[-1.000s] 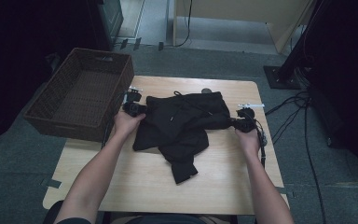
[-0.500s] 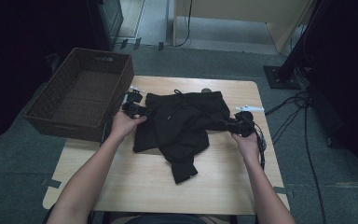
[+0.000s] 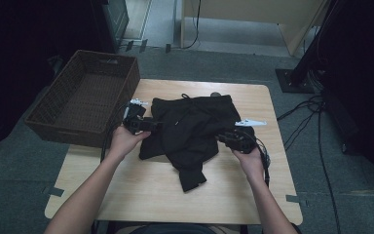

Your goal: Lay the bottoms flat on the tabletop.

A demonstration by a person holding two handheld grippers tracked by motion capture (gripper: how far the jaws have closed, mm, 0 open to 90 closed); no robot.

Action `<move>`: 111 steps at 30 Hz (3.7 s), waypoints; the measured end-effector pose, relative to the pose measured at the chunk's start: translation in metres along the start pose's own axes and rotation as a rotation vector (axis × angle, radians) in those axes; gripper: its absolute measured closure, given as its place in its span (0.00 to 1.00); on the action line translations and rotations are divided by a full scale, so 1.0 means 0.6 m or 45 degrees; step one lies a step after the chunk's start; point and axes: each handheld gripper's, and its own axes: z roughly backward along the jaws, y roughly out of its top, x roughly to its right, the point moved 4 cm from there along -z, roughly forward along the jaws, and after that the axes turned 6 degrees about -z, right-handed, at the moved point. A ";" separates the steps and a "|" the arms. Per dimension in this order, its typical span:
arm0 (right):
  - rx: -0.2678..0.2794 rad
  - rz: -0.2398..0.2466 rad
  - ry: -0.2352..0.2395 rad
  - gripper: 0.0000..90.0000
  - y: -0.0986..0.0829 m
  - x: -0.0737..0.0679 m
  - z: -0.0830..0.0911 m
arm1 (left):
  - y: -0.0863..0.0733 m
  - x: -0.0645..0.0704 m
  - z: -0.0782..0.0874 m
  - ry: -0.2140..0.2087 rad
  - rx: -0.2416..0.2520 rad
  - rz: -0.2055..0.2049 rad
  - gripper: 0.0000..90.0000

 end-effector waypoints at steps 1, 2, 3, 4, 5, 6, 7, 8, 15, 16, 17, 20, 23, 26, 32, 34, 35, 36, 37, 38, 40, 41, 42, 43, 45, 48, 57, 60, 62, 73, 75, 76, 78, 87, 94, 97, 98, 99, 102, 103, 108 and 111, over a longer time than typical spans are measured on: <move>0.001 0.004 0.002 0.74 -0.002 -0.003 -0.003 | 0.000 0.003 0.006 -0.006 0.004 -0.007 0.49; -0.005 0.008 0.006 0.74 -0.003 -0.005 -0.005 | 0.000 0.006 0.013 -0.018 0.011 -0.011 0.49; -0.009 0.008 0.010 0.75 -0.005 -0.007 -0.008 | -0.001 0.009 0.018 -0.030 0.021 -0.006 0.49; -0.017 0.007 0.012 0.75 -0.007 -0.008 -0.011 | -0.002 0.012 0.022 -0.042 0.025 -0.008 0.49; -0.017 0.007 0.012 0.75 -0.007 -0.008 -0.011 | -0.002 0.012 0.022 -0.042 0.025 -0.008 0.49; -0.020 0.011 0.017 0.75 -0.008 -0.009 -0.014 | -0.004 0.015 0.025 -0.044 0.031 -0.009 0.49; -0.023 0.010 0.017 0.75 -0.009 -0.010 -0.018 | -0.008 0.019 0.028 -0.052 0.035 -0.009 0.49; -0.025 0.009 0.020 0.75 -0.010 -0.012 -0.022 | -0.013 0.024 0.027 -0.065 0.039 -0.010 0.49; -0.055 0.018 0.030 0.67 -0.013 -0.014 -0.053 | -0.044 0.043 -0.002 -0.126 -0.014 -0.005 0.46; -0.055 0.018 0.030 0.67 -0.013 -0.014 -0.053 | -0.047 0.044 -0.006 -0.134 -0.016 0.001 0.46; -0.061 0.030 0.025 0.66 -0.012 -0.015 -0.061 | -0.057 0.042 -0.017 -0.137 -0.043 -0.002 0.46; -0.069 0.045 0.014 0.65 -0.011 -0.017 -0.067 | -0.067 0.040 -0.028 -0.118 -0.071 -0.017 0.46; -0.083 0.048 0.009 0.66 -0.014 -0.021 -0.081 | -0.082 0.040 -0.044 -0.126 -0.085 -0.005 0.46; -0.096 0.067 -0.008 0.66 -0.019 -0.020 -0.090 | -0.090 0.039 -0.052 -0.124 -0.087 0.001 0.46; -0.044 0.159 -0.086 0.80 -0.025 -0.024 -0.092 | -0.102 0.027 -0.058 -0.096 -0.066 0.017 0.53; -0.033 0.181 -0.113 0.85 -0.026 -0.023 -0.092 | -0.102 0.025 -0.057 -0.090 -0.069 0.019 0.54; -0.033 0.181 -0.113 0.85 -0.026 -0.023 -0.092 | -0.102 0.025 -0.057 -0.090 -0.069 0.019 0.55; -0.050 0.139 -0.095 0.95 -0.026 -0.022 -0.090 | -0.101 0.025 -0.058 -0.068 -0.072 0.003 0.56; -0.062 0.126 -0.075 0.97 -0.026 -0.020 -0.089 | -0.100 0.024 -0.058 -0.049 -0.079 -0.011 0.56; -0.073 0.091 -0.059 0.98 -0.026 -0.018 -0.087 | -0.099 0.024 -0.058 -0.018 -0.086 -0.025 0.57; -0.100 0.052 -0.035 0.99 -0.026 -0.011 -0.082 | -0.097 0.020 -0.059 0.027 -0.090 -0.037 0.58; -0.105 0.036 -0.033 0.99 -0.026 -0.009 -0.080 | -0.096 0.018 -0.059 0.032 -0.087 -0.025 0.59; -0.113 0.026 -0.034 0.99 -0.026 -0.005 -0.077 | -0.095 0.015 -0.059 0.035 -0.089 -0.012 0.60; -0.115 0.016 -0.032 0.99 -0.027 -0.002 -0.074 | -0.094 0.012 -0.059 0.040 -0.088 -0.003 0.61; -0.116 -0.006 -0.043 0.99 -0.029 0.007 -0.066 | -0.093 0.009 -0.059 0.049 -0.087 0.006 0.62; -0.123 -0.061 -0.054 0.99 -0.034 0.022 -0.052 | -0.087 -0.003 -0.062 0.084 -0.073 0.019 0.62; -0.110 -0.151 -0.095 0.98 -0.054 0.061 -0.011 | -0.078 -0.022 -0.067 0.112 -0.058 0.037 0.65; -0.115 -0.161 -0.127 0.97 -0.062 0.073 0.007 | -0.075 -0.031 -0.068 0.142 -0.040 0.047 0.67; -0.117 -0.155 -0.140 0.96 -0.063 0.076 0.009 | -0.074 -0.036 -0.069 0.149 -0.034 0.065 0.67; -0.005 -0.108 -0.049 0.78 -0.048 0.041 0.026 | -0.063 0.015 -0.031 0.025 -0.062 0.015 0.54; -0.004 -0.101 -0.039 0.78 -0.047 0.037 0.027 | -0.061 0.022 -0.026 0.016 -0.055 0.010 0.54; 0.000 -0.095 -0.027 0.78 -0.046 0.031 0.027 | -0.060 0.029 -0.022 -0.004 -0.051 0.011 0.54; -0.001 -0.063 0.001 0.78 -0.044 0.012 0.026 | -0.058 0.049 -0.014 -0.043 -0.039 0.001 0.53; -0.125 0.016 0.114 0.80 -0.057 -0.044 -0.016 | -0.058 0.103 -0.023 -0.139 -0.044 -0.058 0.51; -0.160 0.085 0.159 0.79 -0.066 -0.083 -0.039 | -0.059 0.134 -0.034 -0.202 -0.046 -0.093 0.50; -0.159 0.106 0.157 0.79 -0.067 -0.093 -0.046 | -0.061 0.147 -0.046 -0.205 -0.053 -0.123 0.49; -0.158 0.101 0.159 0.78 -0.068 -0.095 -0.047 | -0.062 0.150 -0.051 -0.204 -0.058 -0.124 0.48; -0.160 0.099 0.158 0.78 -0.067 -0.097 -0.048 | -0.062 0.150 -0.051 -0.204 -0.058 -0.124 0.48; -0.147 0.099 0.155 0.77 -0.066 -0.098 -0.050 | -0.065 0.155 -0.067 -0.198 -0.083 -0.135 0.47; -0.147 0.099 0.155 0.77 -0.066 -0.098 -0.050 | -0.066 0.157 -0.070 -0.199 -0.083 -0.138 0.47; -0.142 0.078 0.157 0.76 -0.064 -0.094 -0.046 | -0.055 0.176 -0.057 -0.218 -0.055 -0.156 0.49; -0.141 0.068 0.155 0.76 -0.064 -0.092 -0.045 | -0.039 0.187 -0.051 -0.249 -0.020 -0.152 0.49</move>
